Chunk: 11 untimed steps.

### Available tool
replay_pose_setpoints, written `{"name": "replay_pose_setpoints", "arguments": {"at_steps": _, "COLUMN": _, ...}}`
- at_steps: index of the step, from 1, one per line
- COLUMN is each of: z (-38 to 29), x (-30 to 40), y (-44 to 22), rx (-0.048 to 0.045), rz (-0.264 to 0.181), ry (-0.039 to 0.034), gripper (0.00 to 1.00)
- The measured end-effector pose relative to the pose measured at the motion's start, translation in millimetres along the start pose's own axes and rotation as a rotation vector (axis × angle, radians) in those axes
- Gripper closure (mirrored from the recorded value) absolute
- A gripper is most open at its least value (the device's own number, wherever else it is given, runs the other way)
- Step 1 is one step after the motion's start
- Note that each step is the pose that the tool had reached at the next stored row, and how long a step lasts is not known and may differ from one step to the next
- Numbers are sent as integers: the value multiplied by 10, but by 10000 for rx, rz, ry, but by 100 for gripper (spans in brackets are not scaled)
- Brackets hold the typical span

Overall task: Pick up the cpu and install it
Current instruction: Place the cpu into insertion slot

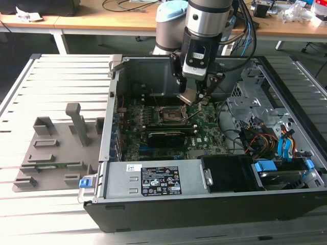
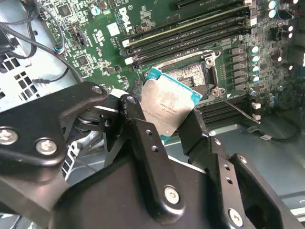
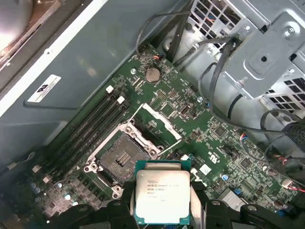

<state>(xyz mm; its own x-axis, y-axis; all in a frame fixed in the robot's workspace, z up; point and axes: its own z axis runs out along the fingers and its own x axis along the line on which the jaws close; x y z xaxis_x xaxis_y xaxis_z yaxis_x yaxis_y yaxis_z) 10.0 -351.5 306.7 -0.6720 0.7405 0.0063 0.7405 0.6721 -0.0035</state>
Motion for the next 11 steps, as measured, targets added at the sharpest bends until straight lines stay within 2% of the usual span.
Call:
{"name": "replay_pose_setpoints", "arguments": {"at_steps": 4, "z": 2, "x": 0, "y": 0, "rx": -3, "rz": 623, "ry": 2, "gripper": 45}}
{"name": "replay_pose_setpoints", "arguments": {"at_steps": 9, "z": 2, "x": 0, "y": 0, "rx": -6, "rz": 1071, "ry": 3, "gripper": 45}}
{"name": "replay_pose_setpoints", "arguments": {"at_steps": 11, "z": 3, "x": 0, "y": 0, "rx": -8, "rz": 1509, "ry": 5, "gripper": 45}}
